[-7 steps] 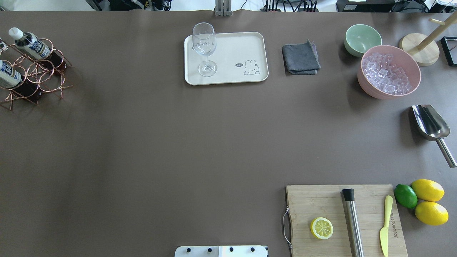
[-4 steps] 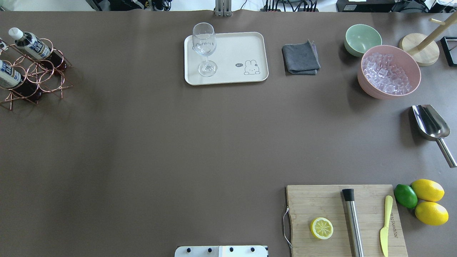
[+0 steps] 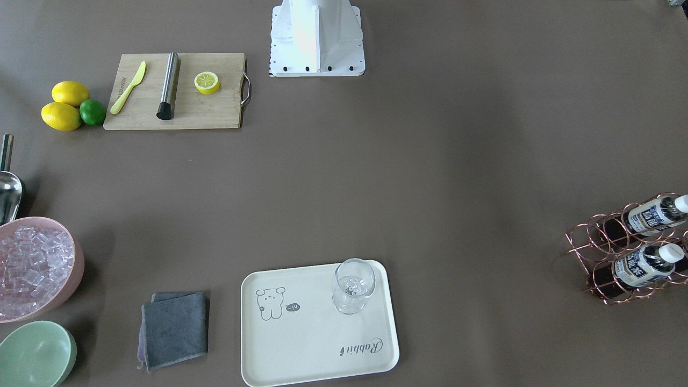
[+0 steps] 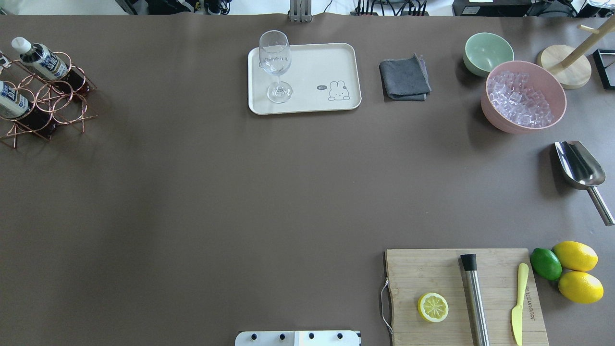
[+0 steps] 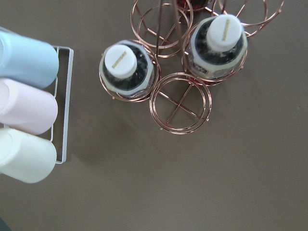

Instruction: Take tea from basket to plate

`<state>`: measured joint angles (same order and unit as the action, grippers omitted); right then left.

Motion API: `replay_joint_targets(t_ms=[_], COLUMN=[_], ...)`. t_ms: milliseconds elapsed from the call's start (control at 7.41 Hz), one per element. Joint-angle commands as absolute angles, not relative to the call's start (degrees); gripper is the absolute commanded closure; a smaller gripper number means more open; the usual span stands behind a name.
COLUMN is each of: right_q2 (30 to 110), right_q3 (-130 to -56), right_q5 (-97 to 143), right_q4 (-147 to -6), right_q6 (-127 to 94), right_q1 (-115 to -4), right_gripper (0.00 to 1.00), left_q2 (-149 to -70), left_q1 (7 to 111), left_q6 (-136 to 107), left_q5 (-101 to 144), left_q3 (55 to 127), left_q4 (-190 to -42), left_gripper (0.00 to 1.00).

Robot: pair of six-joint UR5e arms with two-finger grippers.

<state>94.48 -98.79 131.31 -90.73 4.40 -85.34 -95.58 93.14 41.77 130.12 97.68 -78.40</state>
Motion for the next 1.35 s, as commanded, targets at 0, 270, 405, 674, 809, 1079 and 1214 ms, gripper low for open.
replay_joint_targets(t_ms=[0,270,405,674,809,1079,1214], right_q2=[94.48,94.4,94.39,94.31,94.31,94.22,94.13], right_q3=[-98.96,-98.88,-98.88,-98.79,-98.7,-98.7,-98.7], right_q5=[131.31,131.31,131.31,131.31,131.31,131.05,131.04], right_q4=[-90.7,-90.35,-90.35,-90.26,-90.18,-90.09,-90.09], right_q6=[4.39,4.31,4.31,4.22,4.22,4.57,4.31], right_q1=[-85.34,-85.34,-85.34,-85.34,-85.34,-85.25,-85.34], right_gripper=[0.0,0.0,0.0,0.0,0.0,0.0,0.0], left_q2=[-101.58,-104.84,-106.42,-109.32,-111.42,-113.29,-113.64], left_q1=[94.13,93.52,92.47,89.58,89.13,88.95,88.34], left_q6=[54.37,57.04,57.04,57.04,57.04,57.13,57.13], left_q5=[129.82,130.16,130.34,131.83,132.88,132.98,132.89], left_q3=[98.79,100.19,99.41,96.53,93.55,89.92,88.78], left_q4=[-71.81,-71.54,-71.63,-71.89,-72.07,-75.48,-78.2], left_gripper=[0.02,0.02,0.03,0.03,0.03,0.03,0.05])
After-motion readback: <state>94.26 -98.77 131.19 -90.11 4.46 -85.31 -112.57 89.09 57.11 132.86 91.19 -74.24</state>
